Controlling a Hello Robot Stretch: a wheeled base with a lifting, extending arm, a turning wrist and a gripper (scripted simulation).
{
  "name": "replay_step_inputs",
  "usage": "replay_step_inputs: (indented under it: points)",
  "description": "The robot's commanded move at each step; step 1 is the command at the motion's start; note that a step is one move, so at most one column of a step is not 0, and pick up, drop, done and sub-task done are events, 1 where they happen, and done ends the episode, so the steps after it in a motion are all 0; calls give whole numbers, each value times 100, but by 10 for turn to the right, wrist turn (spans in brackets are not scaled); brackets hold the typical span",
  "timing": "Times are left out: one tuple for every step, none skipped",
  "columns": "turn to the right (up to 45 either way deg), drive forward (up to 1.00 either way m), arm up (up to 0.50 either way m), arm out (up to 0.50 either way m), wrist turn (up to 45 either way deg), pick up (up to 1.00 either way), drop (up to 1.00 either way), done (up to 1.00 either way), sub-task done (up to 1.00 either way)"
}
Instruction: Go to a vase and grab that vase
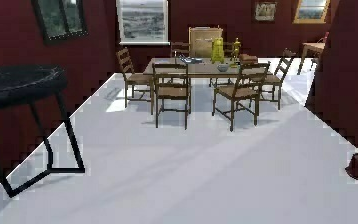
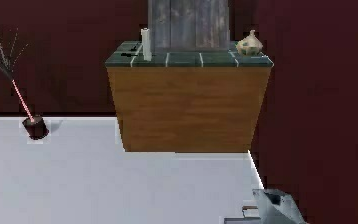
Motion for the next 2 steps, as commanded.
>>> replay_step_inputs:
  points:
    - [90,0,0,0,0,0,0,0,0]
    - [0,15,0,0,0,0,0,0,0]
